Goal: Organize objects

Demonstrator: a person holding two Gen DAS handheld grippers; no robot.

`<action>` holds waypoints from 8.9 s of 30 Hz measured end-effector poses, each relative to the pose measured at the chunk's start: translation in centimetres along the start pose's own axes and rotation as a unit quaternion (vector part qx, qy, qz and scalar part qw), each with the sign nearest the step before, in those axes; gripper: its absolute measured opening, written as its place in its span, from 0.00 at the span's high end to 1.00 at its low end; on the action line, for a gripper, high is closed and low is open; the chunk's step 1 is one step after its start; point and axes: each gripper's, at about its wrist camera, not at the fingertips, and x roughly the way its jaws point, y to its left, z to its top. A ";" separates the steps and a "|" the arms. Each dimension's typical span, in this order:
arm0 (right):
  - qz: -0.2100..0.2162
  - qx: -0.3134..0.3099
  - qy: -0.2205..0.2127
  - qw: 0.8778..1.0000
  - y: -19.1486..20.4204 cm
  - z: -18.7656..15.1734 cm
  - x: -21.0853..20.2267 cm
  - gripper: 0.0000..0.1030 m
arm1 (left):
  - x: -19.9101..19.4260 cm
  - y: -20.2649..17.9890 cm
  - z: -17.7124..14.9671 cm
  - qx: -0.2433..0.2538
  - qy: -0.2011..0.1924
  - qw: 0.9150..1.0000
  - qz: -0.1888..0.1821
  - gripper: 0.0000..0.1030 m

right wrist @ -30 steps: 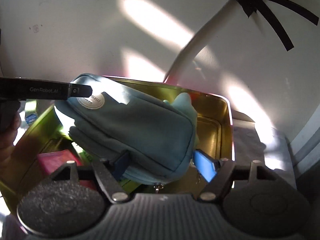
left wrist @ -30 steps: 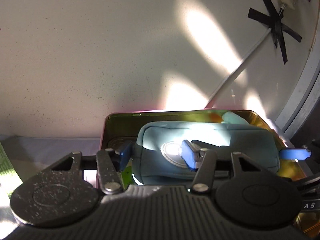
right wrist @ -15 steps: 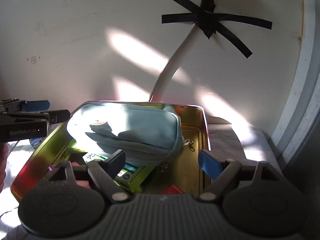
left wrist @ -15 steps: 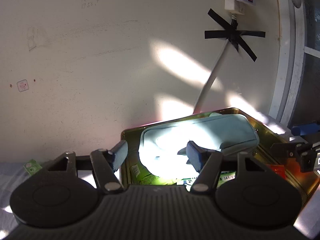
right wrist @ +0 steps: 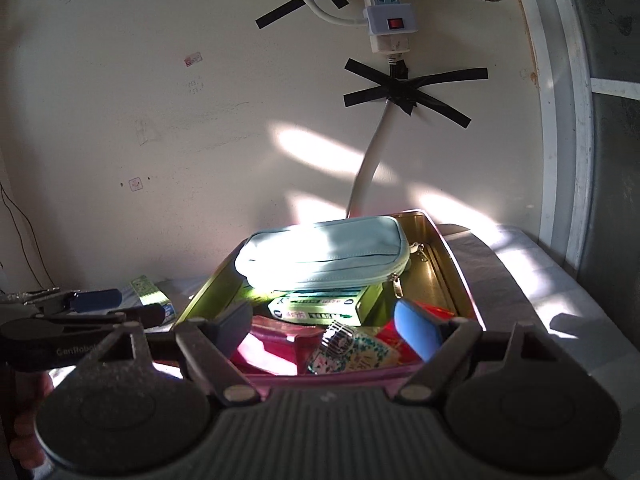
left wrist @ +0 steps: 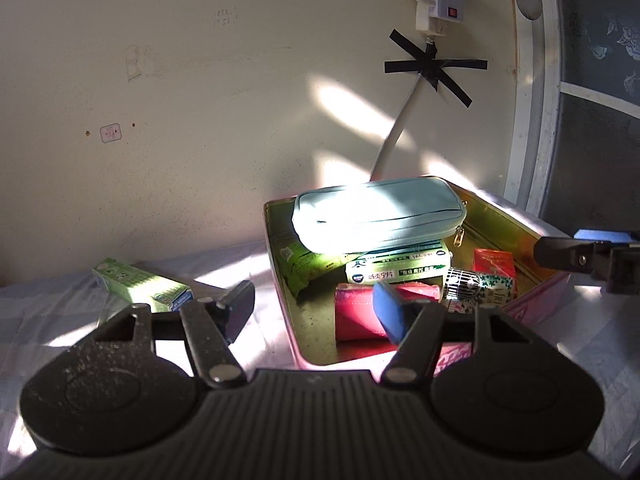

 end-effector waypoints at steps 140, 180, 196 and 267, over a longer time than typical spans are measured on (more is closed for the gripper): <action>-0.006 -0.067 0.087 0.994 -3.9 2.0 12.3 0.43 | 12.0 0.1 4.3 -0.061 0.082 0.988 -0.116 0.43; -0.005 0.091 -0.042 0.995 4.8 -7.7 -6.4 0.30 | -5.6 0.1 -5.9 -0.007 0.029 1.000 -0.007 0.31; 0.004 0.099 -0.038 0.994 7.1 -9.1 -6.2 0.29 | -6.3 2.0 -7.6 -0.021 0.035 0.999 0.003 0.30; -0.010 0.137 -0.042 0.990 5.7 -10.0 -5.3 0.21 | -5.9 -0.2 -7.3 -0.006 0.077 0.995 0.057 0.00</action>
